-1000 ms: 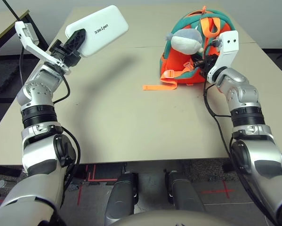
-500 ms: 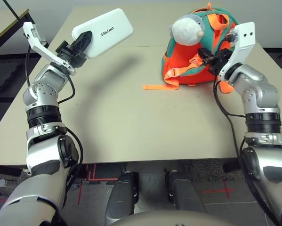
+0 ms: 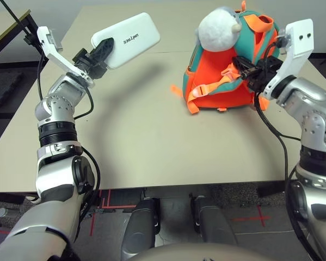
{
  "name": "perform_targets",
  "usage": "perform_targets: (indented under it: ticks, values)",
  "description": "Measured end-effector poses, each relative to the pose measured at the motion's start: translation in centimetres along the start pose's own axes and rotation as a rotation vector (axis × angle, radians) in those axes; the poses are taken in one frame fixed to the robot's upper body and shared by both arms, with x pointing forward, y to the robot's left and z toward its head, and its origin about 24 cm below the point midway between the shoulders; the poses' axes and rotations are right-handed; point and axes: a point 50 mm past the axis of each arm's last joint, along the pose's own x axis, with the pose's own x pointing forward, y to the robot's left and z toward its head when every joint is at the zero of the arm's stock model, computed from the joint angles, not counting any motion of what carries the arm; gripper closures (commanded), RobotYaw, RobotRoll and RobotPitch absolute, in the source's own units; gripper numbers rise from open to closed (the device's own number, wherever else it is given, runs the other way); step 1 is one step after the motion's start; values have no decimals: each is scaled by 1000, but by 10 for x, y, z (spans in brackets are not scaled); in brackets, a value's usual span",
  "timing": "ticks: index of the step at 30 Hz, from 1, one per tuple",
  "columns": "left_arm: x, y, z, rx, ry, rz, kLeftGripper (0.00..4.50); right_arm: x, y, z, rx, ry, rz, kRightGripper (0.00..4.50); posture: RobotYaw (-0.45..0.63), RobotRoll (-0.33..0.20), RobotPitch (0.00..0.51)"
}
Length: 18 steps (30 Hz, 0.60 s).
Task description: Put the pencil case into the backpack and zip it.
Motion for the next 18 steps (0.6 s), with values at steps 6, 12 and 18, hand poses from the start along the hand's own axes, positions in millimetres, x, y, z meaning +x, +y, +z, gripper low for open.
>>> perform_targets:
  ticks: [6, 12, 18]
  values:
    - [2, 0, 0, -1, -3, -2, 3224, -10, 6, -6, 7, 31, 4, 4262, -203, 0, 120]
    - [3, 0, -2, 0, 10, -4, 3224, -21, 9, -28, 10, 91, 11, 4262, -199, 0, 120]
    - [7, -5, 1, 16, 14, -48, 3224, -24, 11, -51, -15, 119, 19, 4262, -194, 0, 119]
